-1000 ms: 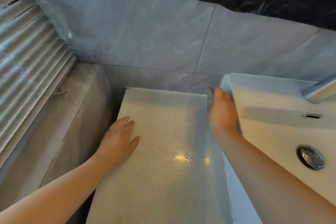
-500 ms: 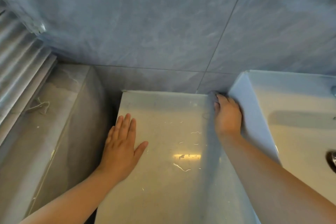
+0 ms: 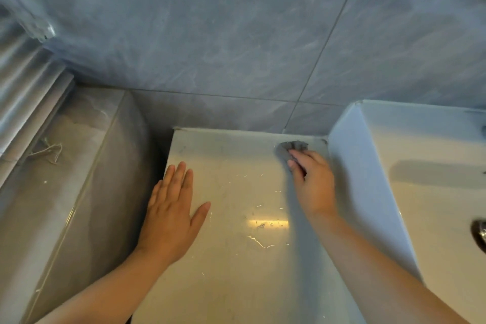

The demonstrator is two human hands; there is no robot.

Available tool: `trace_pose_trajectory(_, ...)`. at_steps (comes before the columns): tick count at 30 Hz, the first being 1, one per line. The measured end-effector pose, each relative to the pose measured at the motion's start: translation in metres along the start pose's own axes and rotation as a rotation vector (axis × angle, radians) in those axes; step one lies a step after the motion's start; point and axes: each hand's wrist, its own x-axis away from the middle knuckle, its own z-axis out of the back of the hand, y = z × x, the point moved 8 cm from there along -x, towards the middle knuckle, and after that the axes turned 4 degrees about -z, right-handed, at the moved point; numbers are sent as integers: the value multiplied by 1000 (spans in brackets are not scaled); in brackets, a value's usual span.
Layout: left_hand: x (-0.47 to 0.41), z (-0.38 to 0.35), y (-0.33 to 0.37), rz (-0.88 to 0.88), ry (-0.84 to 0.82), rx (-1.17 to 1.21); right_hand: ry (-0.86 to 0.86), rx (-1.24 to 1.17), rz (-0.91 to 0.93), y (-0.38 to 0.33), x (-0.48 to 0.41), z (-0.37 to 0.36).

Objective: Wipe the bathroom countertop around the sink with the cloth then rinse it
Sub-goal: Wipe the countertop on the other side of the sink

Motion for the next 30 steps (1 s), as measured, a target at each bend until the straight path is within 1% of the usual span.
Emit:
trace_pose_trajectory(2, 0, 0, 0, 5, 5, 11, -35, -44, 20, -9, 10, -2)
trace_pose_trajectory(5, 0, 1, 0, 3, 7, 7, -143, -160, 10, -20, 22, -6)
trace_pose_trajectory(6, 0, 1, 0, 2, 7, 7, -142, -182, 12, -23, 21, -2)
trace_pose_trajectory(7, 0, 1, 0, 5, 7, 11, -93, -190, 13, -25, 15, 6)
trace_pose_trajectory(9, 0, 0, -1, 15, 8, 19, 86, -152, 1, -23, -6, 30)
trace_pose_trajectory(10, -1, 1, -1, 14, 8, 20, 150, -93, -1, -21, -19, 39)
trace_pose_trajectory(11, -1, 0, -1, 11, 8, 20, 169, -23, 13, -20, -30, 43)
trace_pose_trajectory(12, -1, 1, -1, 9, 11, 17, 138, 27, 40, -19, -40, 40)
trace_pose_trajectory(13, -1, 1, 0, 7, 14, 16, 69, 44, 65, -16, -45, 32)
trace_pose_trajectory(15, -1, 2, 0, 8, 24, 21, -81, 11, 88, -10, -47, 11)
trace_pose_trajectory(16, -1, 2, 0, 7, 20, 26, -119, -4, 90, -7, -45, 2)
trace_pose_trajectory(17, -1, 1, 0, 8, 18, 31, -127, -20, 78, -4, -42, -5)
trace_pose_trajectory(21, -2, 2, -1, 11, 23, 16, -59, -115, -30, 0, -35, -16)
trace_pose_trajectory(23, -2, 2, -1, 12, 20, 10, -67, -107, -4, -10, -32, -22)
trace_pose_trajectory(28, -1, 3, 0, 21, 15, 33, -213, -145, 130, -42, 1, -35)
trace_pose_trajectory(30, -1, 3, 0, 18, 15, 28, -243, -172, 135, -48, 17, -34)
